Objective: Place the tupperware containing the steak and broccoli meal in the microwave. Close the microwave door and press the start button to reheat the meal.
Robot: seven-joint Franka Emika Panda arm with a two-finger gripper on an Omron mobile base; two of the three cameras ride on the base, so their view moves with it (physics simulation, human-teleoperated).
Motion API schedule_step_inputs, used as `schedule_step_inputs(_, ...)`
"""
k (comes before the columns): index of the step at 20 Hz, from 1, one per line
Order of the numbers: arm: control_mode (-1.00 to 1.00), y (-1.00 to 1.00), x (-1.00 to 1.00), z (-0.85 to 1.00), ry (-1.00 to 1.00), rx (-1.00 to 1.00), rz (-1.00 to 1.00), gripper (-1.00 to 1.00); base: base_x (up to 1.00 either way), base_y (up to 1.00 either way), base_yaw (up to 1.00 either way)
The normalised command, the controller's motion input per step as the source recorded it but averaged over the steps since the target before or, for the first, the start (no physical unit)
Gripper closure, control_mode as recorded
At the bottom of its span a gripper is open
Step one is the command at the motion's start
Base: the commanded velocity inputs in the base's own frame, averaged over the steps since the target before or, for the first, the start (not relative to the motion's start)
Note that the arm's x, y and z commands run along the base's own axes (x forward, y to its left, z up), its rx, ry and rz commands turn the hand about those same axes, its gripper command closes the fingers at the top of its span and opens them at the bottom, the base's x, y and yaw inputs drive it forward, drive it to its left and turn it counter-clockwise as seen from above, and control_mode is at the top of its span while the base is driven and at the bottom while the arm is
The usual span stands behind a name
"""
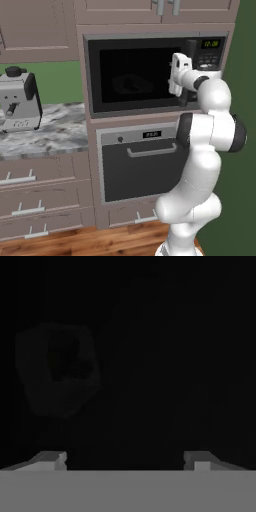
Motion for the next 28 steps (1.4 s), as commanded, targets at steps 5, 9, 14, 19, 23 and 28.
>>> schedule_step_inputs(5,-1.0,0.48,-0.67,0.6,0.38,-0.06,0.0,-1.0,0.0,0.0,0.0)
schedule_step_inputs(9,-1.0,0.55,-0.66,0.8,0.26,-0.08,0.0,-1.0,0.0,0.0,0.0)
schedule_step_inputs(14,-1.0,0.41,-0.66,0.83,0.13,-0.04,0.0,-1.0,0.0,0.0,0.0)
schedule_step_inputs(19,-1.0,0.1,-0.77,0.37,0.0,0.02,-0.05,-1.0,0.0,0.0,0.0)
schedule_step_inputs(23,-1.0,0.0,-0.47,0.35,0.0,0.24,-0.1,-1.0,0.0,0.0,0.0)
schedule_step_inputs(28,-1.0,-0.05,-0.41,0.65,0.0,0.45,-0.09,-1.0,0.0,0.0,0.0)
